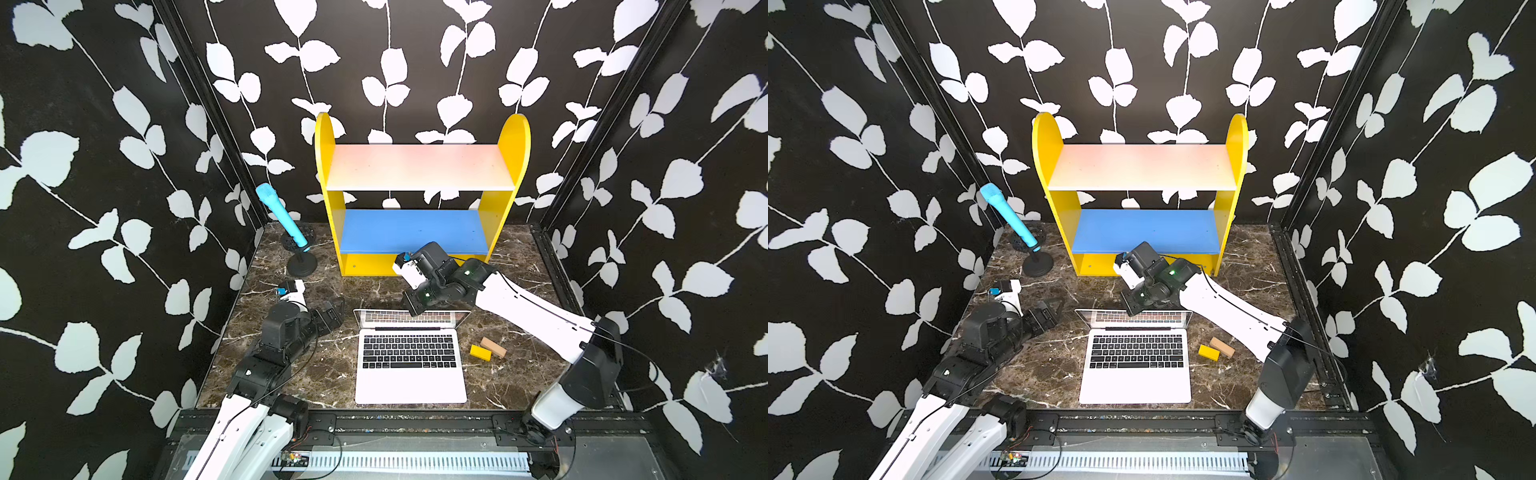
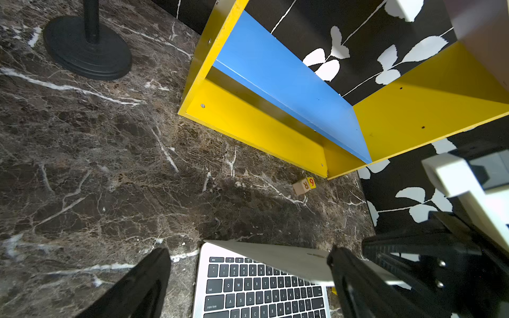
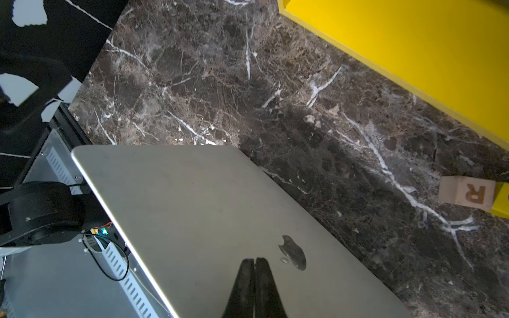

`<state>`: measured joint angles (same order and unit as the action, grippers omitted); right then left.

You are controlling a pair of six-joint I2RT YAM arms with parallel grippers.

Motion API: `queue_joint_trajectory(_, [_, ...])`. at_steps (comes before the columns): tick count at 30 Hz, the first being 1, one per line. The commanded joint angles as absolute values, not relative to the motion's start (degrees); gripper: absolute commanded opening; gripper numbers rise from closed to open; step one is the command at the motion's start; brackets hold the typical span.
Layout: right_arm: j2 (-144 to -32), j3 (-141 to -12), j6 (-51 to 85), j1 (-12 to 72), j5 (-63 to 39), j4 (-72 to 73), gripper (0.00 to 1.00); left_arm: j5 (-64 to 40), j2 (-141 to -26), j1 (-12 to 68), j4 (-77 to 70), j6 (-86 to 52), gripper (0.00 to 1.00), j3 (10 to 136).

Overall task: Close the laptop lid and set it aside
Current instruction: Close the lid of the laptop.

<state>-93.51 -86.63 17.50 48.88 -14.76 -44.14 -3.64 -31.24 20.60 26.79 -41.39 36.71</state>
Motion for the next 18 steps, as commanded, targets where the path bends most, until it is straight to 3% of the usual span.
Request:
queue_joint_trajectory(1, [-92.22,-85.46,16.83,50.18,-14.56,-46.75,0.08,-3.87,-31.44,20.83,25.81,-41.3,0.93,37.45])
queue_joint_trajectory(18, [-92.11,-82.78,16.72,53.04,-14.38,-47.43,0.08,-4.23,-32.02,20.84,25.84,-41.07,0.93,37.35])
